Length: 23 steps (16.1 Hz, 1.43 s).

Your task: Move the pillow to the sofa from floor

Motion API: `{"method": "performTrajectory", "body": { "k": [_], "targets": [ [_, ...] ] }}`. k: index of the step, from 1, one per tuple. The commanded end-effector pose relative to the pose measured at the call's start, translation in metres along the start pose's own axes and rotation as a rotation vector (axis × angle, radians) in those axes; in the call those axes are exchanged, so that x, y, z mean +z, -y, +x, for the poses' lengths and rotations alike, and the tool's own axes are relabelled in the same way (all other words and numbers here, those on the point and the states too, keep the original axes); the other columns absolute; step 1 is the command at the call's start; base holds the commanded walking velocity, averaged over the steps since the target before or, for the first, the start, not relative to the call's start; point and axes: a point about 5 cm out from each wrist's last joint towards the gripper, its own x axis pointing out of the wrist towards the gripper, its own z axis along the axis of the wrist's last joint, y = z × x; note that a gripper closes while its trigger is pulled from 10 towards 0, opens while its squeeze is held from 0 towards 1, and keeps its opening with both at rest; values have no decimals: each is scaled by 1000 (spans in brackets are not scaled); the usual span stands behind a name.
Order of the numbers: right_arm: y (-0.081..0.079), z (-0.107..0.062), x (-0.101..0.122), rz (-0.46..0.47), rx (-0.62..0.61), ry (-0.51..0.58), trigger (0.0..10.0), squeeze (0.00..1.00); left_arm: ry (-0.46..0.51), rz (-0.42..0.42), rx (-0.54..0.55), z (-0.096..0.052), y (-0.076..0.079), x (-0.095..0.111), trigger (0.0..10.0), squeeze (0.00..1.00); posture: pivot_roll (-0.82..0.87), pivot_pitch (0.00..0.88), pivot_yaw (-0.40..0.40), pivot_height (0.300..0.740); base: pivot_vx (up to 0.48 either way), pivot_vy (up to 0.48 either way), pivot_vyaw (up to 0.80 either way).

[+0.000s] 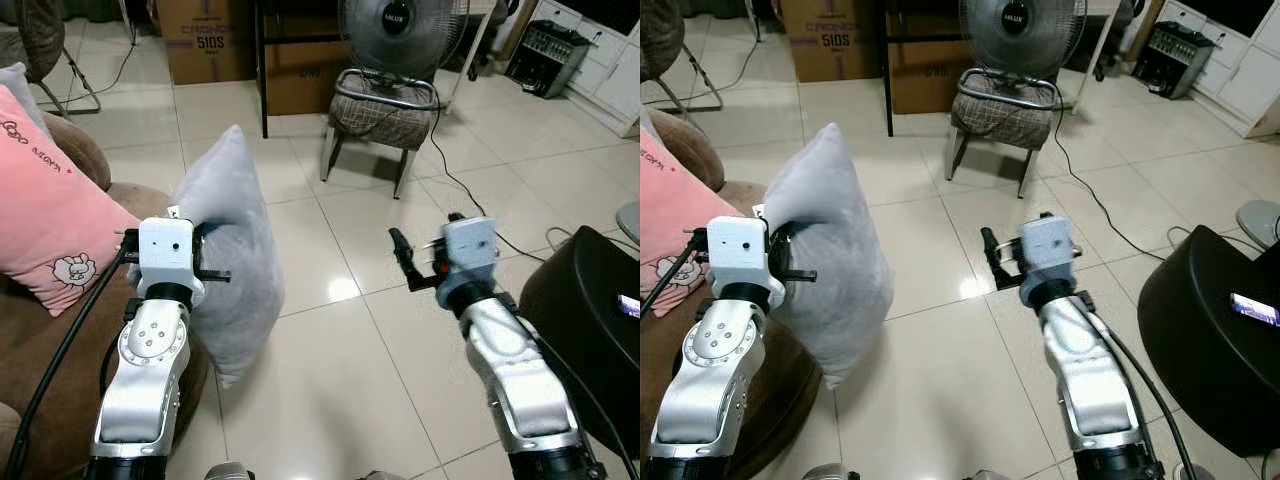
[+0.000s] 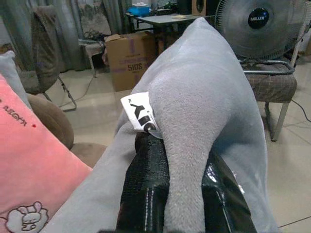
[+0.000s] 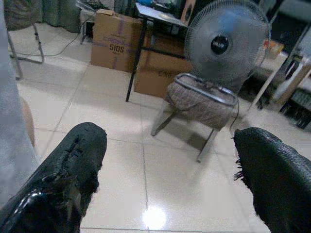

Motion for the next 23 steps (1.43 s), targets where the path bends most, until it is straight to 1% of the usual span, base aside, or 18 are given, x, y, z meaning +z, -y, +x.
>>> {"method": "performTrajectory", "body": {
  "k": [1,3,4,5,6,9,10,11,14,18,23],
  "targets": [
    [0,1,0,-22,4,3,10000,0,71,9,-7,0,2,16,10000,0,79,0,-80,740,0,0,0],
    [-2,1,0,16,44,-6,10000,0,74,21,-6,0,2,17,10000,0,85,0,-83,740,0,122,0],
    [-4,1,2,44,85,1,10000,0,80,24,0,1,0,19,10000,0,86,0,-84,740,0,270,800],
    [-6,1,3,48,98,9,10000,0,83,25,2,2,0,20,10000,0,89,0,-85,740,0,274,800],
    [-6,1,3,48,98,11,10000,0,85,28,2,2,-1,20,10000,0,89,0,-85,740,0,274,800],
    [-6,2,1,69,79,5,10000,0,83,39,3,3,-1,20,10000,0,91,0,-84,740,0,273,0],
    [-5,2,1,68,79,9,10000,0,83,42,1,3,-1,20,10000,0,90,0,-82,740,0,277,0],
    [-3,3,2,44,66,15,10000,0,83,45,0,4,0,20,10000,0,91,0,-82,740,0,270,0],
    [1,5,2,71,49,14,10000,0,83,50,-4,6,0,21,10000,0,91,0,-77,740,0,261,0],
    [0,4,1,110,59,10,10000,0,85,52,-11,8,2,22,10000,0,87,0,-68,740,0,260,0],
    [1,2,-1,111,46,9,10000,0,84,54,-30,10,4,23,10000,0,80,0,-51,740,0,258,0]
  ]
}}
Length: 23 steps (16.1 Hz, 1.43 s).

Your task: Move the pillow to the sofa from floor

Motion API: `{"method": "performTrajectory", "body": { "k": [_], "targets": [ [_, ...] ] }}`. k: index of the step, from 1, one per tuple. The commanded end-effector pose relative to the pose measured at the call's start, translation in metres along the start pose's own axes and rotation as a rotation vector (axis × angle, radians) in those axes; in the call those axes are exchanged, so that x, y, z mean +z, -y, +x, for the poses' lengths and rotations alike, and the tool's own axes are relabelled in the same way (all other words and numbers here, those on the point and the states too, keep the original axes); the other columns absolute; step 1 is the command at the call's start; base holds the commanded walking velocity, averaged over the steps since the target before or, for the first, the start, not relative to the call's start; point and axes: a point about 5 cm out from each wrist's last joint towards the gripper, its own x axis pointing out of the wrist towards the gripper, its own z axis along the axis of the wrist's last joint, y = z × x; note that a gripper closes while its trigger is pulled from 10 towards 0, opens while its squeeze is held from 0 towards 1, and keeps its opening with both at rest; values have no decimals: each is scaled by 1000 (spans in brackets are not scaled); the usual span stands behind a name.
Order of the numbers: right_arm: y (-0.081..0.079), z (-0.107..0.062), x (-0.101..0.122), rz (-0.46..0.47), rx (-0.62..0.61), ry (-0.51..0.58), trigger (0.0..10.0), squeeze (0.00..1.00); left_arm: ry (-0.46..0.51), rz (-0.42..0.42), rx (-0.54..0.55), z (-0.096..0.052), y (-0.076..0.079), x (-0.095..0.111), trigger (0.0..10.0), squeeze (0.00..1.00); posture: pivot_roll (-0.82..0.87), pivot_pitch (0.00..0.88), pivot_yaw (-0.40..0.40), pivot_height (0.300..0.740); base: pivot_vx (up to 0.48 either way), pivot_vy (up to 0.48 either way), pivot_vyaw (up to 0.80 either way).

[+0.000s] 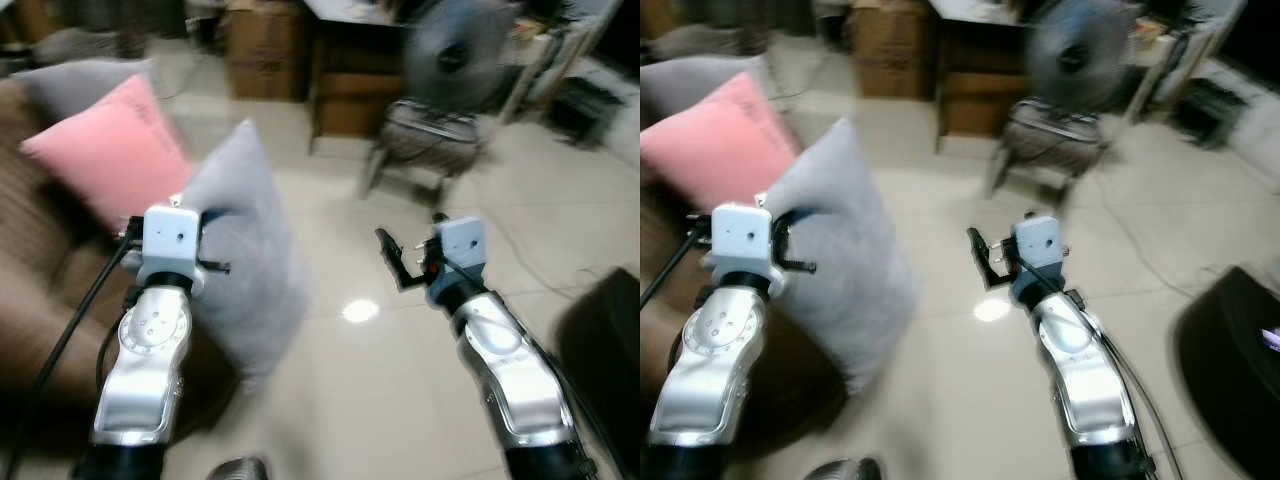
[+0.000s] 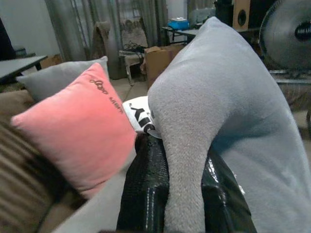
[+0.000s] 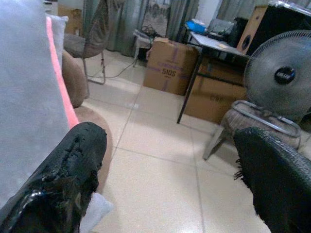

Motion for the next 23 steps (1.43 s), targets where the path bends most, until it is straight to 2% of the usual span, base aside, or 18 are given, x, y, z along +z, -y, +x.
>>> {"method": "performTrajectory", "body": {
  "k": [1,9,18,20,23],
  "targets": [
    [2,-2,-2,10,-11,-5,10000,0,67,9,7,4,-3,16,10000,0,80,0,-51,740,0,266,0],
    [5,-2,-2,26,-34,-8,10000,0,77,-5,8,6,-3,18,10000,0,77,0,-51,740,0,0,0],
    [6,-2,-4,12,-35,-19,10000,0,66,-9,2,6,-2,15,10000,0,73,0,-51,740,319,0,0],
    [4,-1,-3,-15,-12,-19,10000,0,65,-10,8,6,-2,15,10000,0,73,0,-52,740,337,0,0],
    [0,-1,-2,-26,23,-20,10000,0,64,-9,27,5,-5,14,10000,0,75,0,-58,740,342,0,800]
  ]
}}
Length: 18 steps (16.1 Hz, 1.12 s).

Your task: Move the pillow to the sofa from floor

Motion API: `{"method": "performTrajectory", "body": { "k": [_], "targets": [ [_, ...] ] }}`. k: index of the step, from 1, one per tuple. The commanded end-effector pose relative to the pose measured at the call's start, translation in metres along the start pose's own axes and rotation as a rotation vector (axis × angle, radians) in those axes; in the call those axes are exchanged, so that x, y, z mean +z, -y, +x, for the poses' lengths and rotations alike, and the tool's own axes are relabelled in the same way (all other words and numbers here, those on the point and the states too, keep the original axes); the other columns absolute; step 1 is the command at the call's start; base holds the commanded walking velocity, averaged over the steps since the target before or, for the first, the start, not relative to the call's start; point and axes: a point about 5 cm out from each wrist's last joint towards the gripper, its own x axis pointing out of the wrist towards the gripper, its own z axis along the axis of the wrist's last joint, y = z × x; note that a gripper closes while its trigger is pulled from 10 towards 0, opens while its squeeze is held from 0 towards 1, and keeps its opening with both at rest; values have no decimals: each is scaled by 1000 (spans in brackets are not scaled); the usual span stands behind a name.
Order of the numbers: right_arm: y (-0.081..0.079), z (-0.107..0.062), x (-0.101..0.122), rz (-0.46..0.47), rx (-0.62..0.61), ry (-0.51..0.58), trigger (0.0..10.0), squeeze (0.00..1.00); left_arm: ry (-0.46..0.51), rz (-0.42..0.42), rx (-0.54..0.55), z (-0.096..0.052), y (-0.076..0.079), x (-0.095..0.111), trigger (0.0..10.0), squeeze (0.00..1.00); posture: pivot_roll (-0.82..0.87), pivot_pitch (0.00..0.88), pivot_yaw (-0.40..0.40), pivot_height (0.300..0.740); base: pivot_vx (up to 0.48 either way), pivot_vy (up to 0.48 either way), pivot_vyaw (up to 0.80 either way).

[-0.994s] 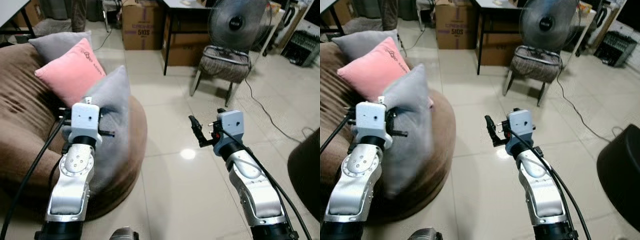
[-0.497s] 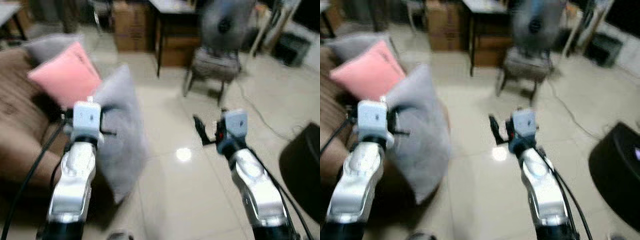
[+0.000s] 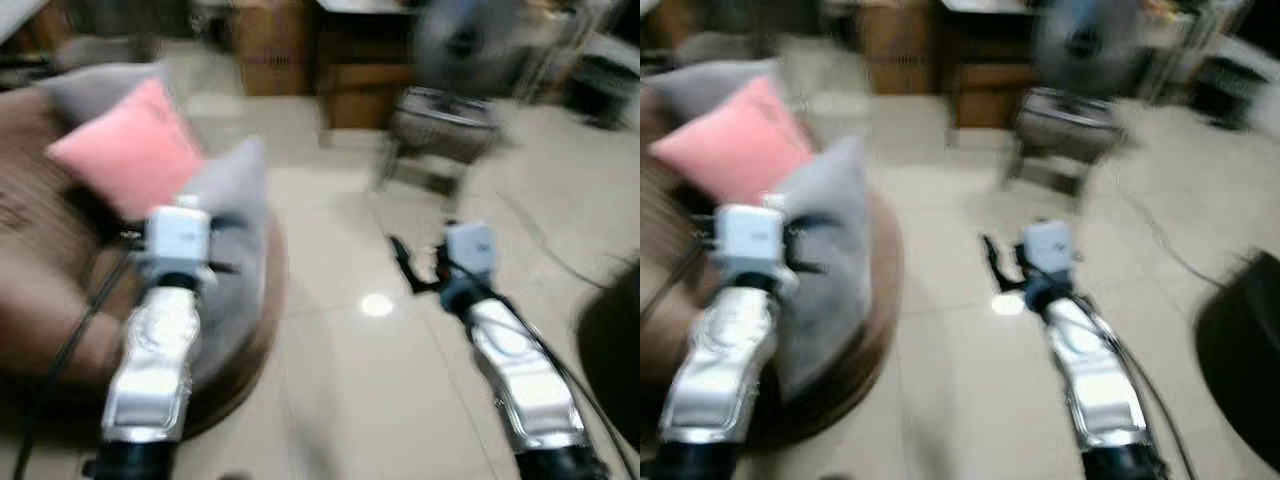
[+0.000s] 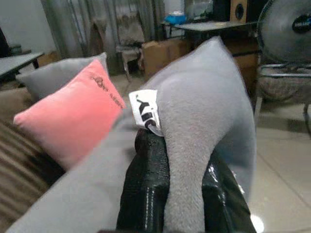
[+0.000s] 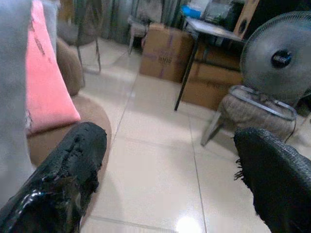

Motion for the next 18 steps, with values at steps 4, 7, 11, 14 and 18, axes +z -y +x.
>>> {"method": "performTrajectory", "body": {
  "k": [4,7,11,14,18],
  "targets": [
    [-15,5,8,-14,96,26,10000,0,69,21,60,3,-15,15,10000,0,78,0,-61,740,346,0,800],
    [-16,6,7,-22,115,18,10000,0,67,27,64,4,-16,15,10000,0,79,0,-60,740,349,0,0],
    [-16,8,7,-21,115,22,10000,0,58,27,35,4,-12,12,10000,0,82,0,-58,740,345,0,0],
    [-15,7,7,-22,111,23,10000,0,52,29,28,5,-10,10,10000,0,77,0,-47,740,345,0,0],
    [-22,4,8,-42,178,34,10000,0,61,31,29,7,-11,12,10000,0,74,0,-44,740,343,0,400]
  ]
}}
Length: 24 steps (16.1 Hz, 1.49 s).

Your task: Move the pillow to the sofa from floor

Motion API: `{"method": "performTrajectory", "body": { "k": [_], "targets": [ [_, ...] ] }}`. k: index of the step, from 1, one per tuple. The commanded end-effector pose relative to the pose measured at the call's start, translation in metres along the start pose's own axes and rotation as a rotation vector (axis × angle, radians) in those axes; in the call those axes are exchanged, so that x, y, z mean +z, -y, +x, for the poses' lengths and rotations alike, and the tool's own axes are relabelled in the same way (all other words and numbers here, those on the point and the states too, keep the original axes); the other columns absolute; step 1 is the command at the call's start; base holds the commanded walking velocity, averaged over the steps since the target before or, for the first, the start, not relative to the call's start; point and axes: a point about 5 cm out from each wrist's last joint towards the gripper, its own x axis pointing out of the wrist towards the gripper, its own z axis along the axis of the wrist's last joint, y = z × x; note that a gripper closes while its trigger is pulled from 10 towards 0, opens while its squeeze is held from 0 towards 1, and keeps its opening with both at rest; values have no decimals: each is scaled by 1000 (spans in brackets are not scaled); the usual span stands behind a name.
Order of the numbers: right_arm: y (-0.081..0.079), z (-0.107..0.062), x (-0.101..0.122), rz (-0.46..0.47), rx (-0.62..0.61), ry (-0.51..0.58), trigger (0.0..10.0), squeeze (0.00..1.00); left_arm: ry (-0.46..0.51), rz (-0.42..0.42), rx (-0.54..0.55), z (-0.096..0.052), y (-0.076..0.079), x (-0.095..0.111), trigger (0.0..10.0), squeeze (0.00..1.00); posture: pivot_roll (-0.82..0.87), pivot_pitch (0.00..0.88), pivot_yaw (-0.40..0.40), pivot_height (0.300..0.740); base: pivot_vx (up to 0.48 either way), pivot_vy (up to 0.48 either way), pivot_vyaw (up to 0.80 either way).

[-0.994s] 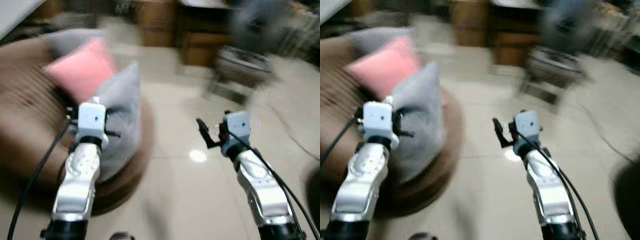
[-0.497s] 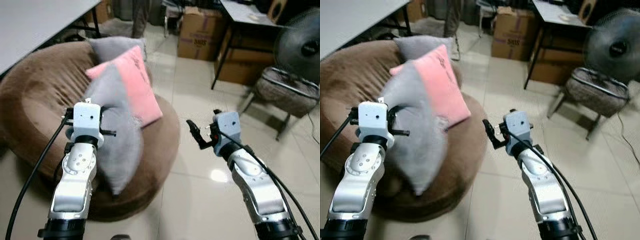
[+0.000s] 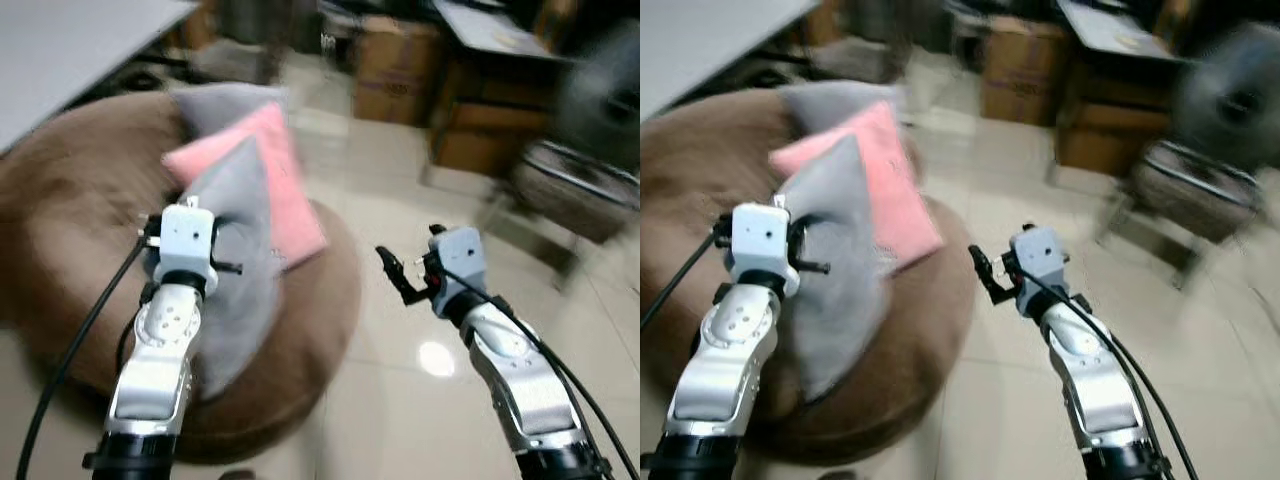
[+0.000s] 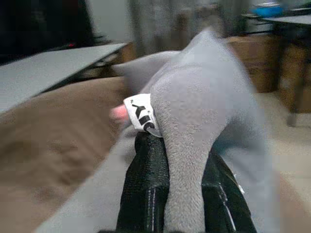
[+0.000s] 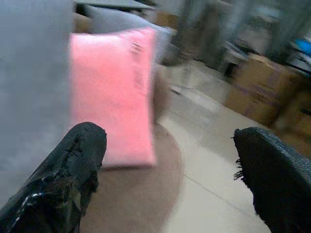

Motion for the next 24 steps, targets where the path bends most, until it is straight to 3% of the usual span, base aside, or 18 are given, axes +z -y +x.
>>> {"method": "performTrajectory", "body": {
  "k": [1,6,9,15,16,18,19,22,24],
  "targets": [
    [-7,3,8,-7,36,33,10000,0,63,3,23,1,-7,13,10000,0,74,0,-44,740,341,0,800],
    [-6,2,10,-5,53,46,10000,0,56,-6,25,2,-7,10,10000,0,84,0,-62,740,338,0,320],
    [-5,-1,13,-55,135,61,10000,0,19,-64,11,17,-2,2,10000,0,77,0,-65,740,320,0,0],
    [6,-22,22,-86,427,27,10000,0,-93,-28,-21,58,12,-13,10000,0,41,0,-43,740,0,0,0],
    [9,-34,21,-124,572,-36,10000,0,-133,-65,11,69,16,-13,10000,0,23,0,-33,740,0,0,0],
    [12,-40,21,-139,635,-69,10000,0,-130,-78,32,76,18,-11,10000,0,4,0,-28,740,0,0,0],
    [15,-45,23,-149,697,-96,10000,0,-138,-139,71,81,18,-11,10000,0,-10,0,-30,740,0,0,0],
    [17,-54,31,-136,826,-145,10000,0,-193,-251,241,85,0,-26,10000,0,-25,0,-46,740,0,0,0],
    [15,-54,33,-138,856,-147,10000,0,-224,-225,306,82,-11,-39,10000,0,-27,0,-55,740,0,0,0]
  ]
}}
